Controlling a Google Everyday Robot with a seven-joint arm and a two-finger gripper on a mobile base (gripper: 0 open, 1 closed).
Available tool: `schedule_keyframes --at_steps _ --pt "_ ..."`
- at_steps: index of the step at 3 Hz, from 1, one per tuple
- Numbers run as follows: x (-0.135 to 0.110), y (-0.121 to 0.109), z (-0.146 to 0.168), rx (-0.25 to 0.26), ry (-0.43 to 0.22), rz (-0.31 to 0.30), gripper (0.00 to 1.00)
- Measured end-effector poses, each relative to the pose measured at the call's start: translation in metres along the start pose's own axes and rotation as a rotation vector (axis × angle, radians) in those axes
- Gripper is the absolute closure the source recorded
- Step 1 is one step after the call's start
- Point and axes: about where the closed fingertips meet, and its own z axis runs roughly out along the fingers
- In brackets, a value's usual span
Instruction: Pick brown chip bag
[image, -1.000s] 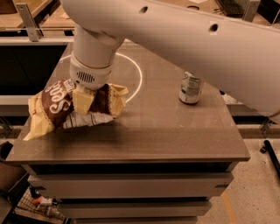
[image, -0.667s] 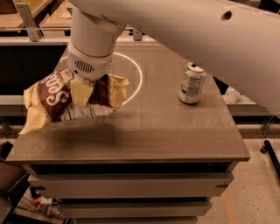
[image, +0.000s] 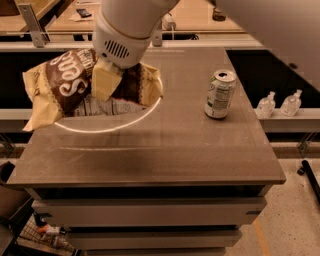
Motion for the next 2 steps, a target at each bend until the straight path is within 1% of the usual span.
schedule_keyframes --at_steps 1,2 --pt "-0.004 -0.007 -0.033 0.064 -0.044 -0.008 1.0" --pt "-0.012 -0.012 -0.061 0.145 -0.074 -0.035 1.0"
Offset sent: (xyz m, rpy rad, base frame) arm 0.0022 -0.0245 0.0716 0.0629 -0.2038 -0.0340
